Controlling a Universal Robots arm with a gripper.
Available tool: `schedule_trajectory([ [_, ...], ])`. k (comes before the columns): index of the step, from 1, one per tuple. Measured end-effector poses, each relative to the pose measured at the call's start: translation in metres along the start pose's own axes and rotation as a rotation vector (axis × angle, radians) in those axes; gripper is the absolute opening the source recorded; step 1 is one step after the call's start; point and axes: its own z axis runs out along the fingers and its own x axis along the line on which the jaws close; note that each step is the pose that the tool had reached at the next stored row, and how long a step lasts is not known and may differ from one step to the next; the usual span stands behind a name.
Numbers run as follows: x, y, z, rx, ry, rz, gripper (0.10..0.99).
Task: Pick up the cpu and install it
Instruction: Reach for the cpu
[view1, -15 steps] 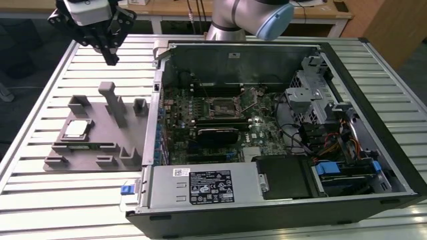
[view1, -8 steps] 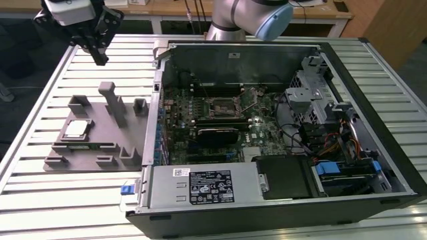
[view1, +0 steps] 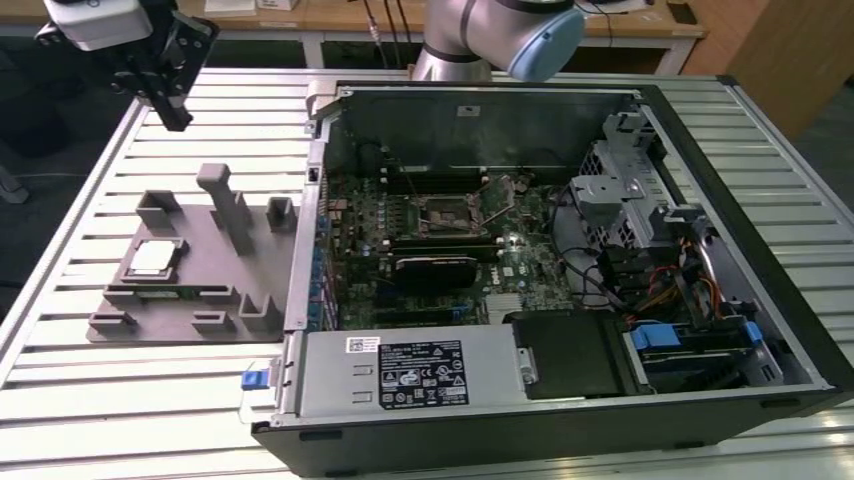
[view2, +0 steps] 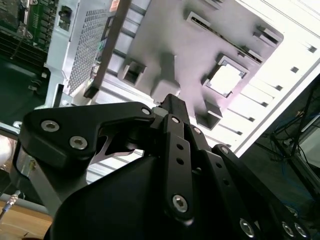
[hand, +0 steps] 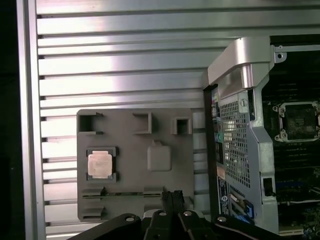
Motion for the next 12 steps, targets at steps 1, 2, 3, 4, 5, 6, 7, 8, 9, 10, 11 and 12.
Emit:
schedule_trajectory([
  [1,0.0026,-0.0002,-0.0002,0.0,-0.0002,0.0,0.106],
  [2,0.0054,-0.0004,-0.0002,0.0,-0.0004,0.0,0.106],
  [3,0.0079,-0.0006,-0.0003,0.0,-0.0006,0.0,0.106],
  [4,0.0105,-0.0008,-0.0004,0.0,-0.0008,0.0,0.106],
  [5,0.0135,-0.001,-0.0004,0.0,-0.001,0.0,0.106],
  [6,0.0162,-0.0012,-0.0004,0.0,-0.001,0.0,0.106],
  [7,0.0186,-0.0014,-0.0002,0.0,-0.0011,0.0,0.106],
  [8,0.0207,-0.0016,0.0001,0.0,-0.001,0.0,0.106],
  [9,0.0225,-0.0017,0.0006,0.0,-0.001,0.0,0.106],
  [10,0.0243,-0.0019,0.0014,0.0,-0.001,0.0,0.106],
  [11,0.0261,-0.0021,0.0023,0.0,-0.001,0.0,0.106],
  [12,0.0279,-0.0022,0.0034,0.0,-0.001,0.0,0.106],
])
